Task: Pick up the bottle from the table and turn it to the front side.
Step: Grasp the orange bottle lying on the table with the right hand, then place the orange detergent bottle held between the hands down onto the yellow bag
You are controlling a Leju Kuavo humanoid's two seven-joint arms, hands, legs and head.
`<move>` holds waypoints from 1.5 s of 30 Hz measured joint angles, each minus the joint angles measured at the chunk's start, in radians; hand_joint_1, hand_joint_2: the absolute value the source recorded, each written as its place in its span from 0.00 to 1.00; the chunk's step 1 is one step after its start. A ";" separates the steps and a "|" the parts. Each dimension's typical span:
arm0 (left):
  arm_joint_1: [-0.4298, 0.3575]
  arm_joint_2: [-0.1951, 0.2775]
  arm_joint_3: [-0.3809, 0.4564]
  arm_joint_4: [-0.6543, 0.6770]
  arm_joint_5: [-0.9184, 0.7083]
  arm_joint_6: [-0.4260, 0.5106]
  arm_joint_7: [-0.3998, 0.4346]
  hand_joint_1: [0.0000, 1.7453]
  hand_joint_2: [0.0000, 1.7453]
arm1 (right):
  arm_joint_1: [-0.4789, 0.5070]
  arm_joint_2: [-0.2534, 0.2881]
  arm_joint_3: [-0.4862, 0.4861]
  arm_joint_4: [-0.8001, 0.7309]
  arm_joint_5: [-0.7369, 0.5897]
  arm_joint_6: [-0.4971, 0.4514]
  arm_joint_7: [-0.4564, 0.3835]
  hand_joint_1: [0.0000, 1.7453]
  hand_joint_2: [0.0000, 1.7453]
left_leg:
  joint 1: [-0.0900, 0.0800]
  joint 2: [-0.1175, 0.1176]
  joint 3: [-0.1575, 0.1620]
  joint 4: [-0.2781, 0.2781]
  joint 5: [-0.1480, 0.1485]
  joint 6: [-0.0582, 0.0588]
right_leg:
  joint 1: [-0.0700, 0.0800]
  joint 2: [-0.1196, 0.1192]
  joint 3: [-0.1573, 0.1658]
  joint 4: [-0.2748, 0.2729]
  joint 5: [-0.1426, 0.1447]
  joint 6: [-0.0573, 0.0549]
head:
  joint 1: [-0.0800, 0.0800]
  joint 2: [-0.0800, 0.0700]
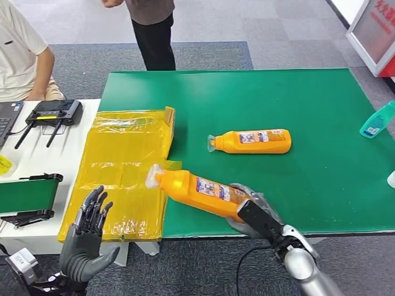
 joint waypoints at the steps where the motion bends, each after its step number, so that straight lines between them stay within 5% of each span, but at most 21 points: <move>1: 0.000 0.000 0.000 -0.002 0.003 0.000 0.000 0.00 1.00 | 0.008 0.012 -0.004 -0.012 -0.021 0.005 -0.002 1.00 1.00 | 0.000 0.000 0.000 0.000 0.000 0.000 | 0.000 0.000 0.000 0.000 0.000 0.000 | 0.000 0.000; 8: 0.001 -0.018 0.001 -0.027 0.010 -0.008 0.013 0.00 1.00 | 0.061 0.106 -0.013 -0.104 -0.094 0.023 0.016 1.00 1.00 | 0.000 0.000 0.000 0.000 0.000 -0.001 | 0.000 0.000 0.000 0.000 -0.001 0.000 | 0.000 0.000; 18: -0.004 -0.036 -0.009 -0.037 0.021 -0.017 0.025 0.00 1.00 | 0.092 0.169 -0.006 -0.168 -0.119 0.053 -0.012 1.00 1.00 | 0.000 0.000 0.000 0.000 0.000 -0.001 | 0.000 0.000 0.000 0.000 -0.001 0.000 | 0.000 0.000; 31: -0.028 -0.028 -0.070 -0.037 0.031 0.009 0.034 0.00 1.00 | 0.145 0.180 0.097 -0.189 -0.137 0.092 -0.064 1.00 1.00 | 0.000 0.000 0.000 0.000 -0.001 -0.001 | 0.000 0.000 0.000 0.000 -0.001 0.000 | 0.000 0.000; 45: -0.070 0.040 -0.160 -0.035 -0.024 0.044 0.048 0.00 1.00 | 0.150 0.162 0.182 -0.183 -0.187 0.118 -0.084 1.00 1.00 | 0.000 0.000 0.000 0.000 -0.001 -0.001 | 0.000 0.000 0.000 0.000 -0.001 0.000 | 0.000 0.000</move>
